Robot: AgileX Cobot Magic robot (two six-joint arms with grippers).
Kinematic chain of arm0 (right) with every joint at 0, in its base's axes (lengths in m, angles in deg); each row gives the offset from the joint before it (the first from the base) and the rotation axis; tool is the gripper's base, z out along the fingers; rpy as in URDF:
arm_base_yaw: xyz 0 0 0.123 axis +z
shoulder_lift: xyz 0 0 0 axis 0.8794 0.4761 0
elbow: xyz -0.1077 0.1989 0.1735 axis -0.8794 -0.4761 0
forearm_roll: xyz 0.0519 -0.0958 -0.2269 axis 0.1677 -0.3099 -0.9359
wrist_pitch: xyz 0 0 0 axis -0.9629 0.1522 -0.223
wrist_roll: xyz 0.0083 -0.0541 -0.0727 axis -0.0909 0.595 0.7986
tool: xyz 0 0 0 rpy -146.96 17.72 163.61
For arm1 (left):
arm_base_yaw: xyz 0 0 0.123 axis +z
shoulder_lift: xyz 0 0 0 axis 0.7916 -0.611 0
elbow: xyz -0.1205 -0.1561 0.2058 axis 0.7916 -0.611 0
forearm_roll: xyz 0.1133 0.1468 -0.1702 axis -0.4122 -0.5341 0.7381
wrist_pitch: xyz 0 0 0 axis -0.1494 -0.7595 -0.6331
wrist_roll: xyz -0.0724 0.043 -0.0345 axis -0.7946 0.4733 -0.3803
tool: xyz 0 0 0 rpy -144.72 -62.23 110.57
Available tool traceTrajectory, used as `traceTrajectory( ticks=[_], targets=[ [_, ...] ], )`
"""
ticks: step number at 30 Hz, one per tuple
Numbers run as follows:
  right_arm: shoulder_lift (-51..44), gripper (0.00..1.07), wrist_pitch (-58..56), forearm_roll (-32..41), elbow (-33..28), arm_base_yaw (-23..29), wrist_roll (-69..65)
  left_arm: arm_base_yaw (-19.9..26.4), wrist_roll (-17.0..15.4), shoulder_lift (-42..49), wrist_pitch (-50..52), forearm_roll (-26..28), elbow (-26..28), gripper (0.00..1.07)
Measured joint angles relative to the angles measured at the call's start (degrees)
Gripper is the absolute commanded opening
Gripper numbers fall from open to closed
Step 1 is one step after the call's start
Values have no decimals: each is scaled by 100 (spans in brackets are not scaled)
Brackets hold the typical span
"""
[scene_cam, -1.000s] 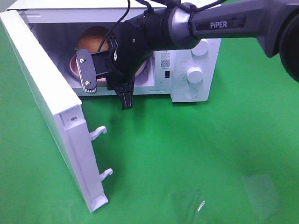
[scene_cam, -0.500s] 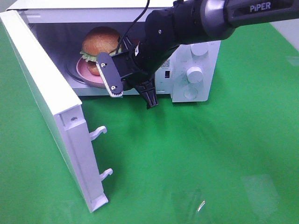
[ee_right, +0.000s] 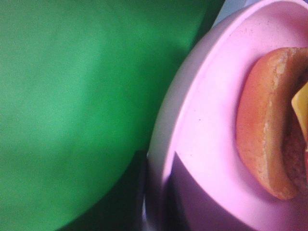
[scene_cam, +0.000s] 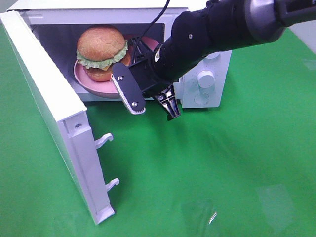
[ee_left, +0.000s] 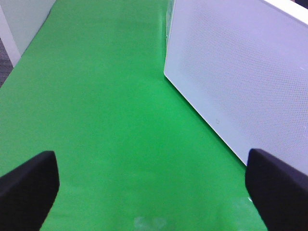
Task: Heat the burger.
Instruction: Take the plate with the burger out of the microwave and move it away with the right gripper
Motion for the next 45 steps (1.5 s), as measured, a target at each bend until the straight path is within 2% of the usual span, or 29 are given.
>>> traceTrajectory(
  ticks=[18, 39, 45],
  targets=[
    [-1060, 0, 315, 40, -1501, 11, 103, 0, 0, 0, 0, 0, 0, 100],
    [-2464, 0, 332, 115, -2624, 23, -470, 0, 0, 0, 0, 0, 0, 100],
    [-3100, 0, 298, -103, -3088, 63, -905, 0, 0, 0, 0, 0, 0, 100]
  ],
)
